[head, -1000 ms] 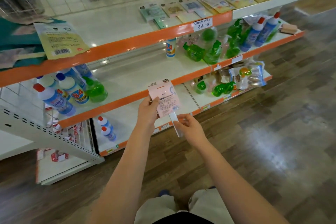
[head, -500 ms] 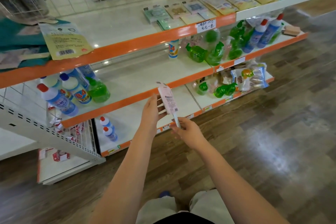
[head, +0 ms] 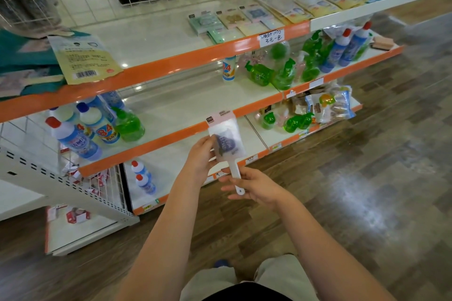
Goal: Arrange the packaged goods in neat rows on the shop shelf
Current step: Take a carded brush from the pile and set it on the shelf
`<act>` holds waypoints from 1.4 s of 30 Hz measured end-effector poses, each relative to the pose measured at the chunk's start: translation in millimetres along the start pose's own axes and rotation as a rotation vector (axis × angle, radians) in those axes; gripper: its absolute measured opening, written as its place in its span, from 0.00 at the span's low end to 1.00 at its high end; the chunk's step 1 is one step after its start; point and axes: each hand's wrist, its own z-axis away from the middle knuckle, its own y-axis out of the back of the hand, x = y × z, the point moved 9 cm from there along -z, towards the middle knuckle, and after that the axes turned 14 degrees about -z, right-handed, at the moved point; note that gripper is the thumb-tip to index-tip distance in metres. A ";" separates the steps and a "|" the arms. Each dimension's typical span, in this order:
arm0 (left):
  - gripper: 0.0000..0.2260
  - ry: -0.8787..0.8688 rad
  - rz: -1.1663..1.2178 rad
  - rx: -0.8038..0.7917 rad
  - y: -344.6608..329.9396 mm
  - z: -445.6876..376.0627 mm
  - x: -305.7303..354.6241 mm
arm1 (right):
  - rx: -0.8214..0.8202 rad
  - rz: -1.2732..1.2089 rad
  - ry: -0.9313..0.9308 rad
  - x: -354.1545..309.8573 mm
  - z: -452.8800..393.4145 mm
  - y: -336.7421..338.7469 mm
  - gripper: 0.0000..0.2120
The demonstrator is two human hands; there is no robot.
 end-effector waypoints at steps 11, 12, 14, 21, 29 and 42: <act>0.06 -0.023 -0.054 -0.030 1.4 -0.2 10.8 | 0.055 -0.107 -0.006 -24.6 -1.4 29.0 0.10; 0.05 -0.027 -0.056 -0.038 0.8 -0.4 11.5 | 0.074 -0.139 0.019 -32.7 -2.2 31.7 0.09; 0.06 -0.041 -0.078 -0.042 -0.7 -0.8 12.7 | 0.119 -0.233 0.058 -45.6 -5.6 36.1 0.08; 0.10 -0.060 -0.218 -0.019 -0.1 -6.9 13.1 | 0.241 -0.297 0.100 -55.6 -17.6 43.9 0.06; 0.10 -0.160 -0.591 0.004 -7.3 -23.0 39.5 | 0.321 -0.349 0.181 -96.3 -6.3 68.6 0.05; 0.14 -0.330 -1.161 0.036 -71.2 -35.9 96.2 | 0.366 -0.411 0.181 -142.1 -3.3 132.2 0.05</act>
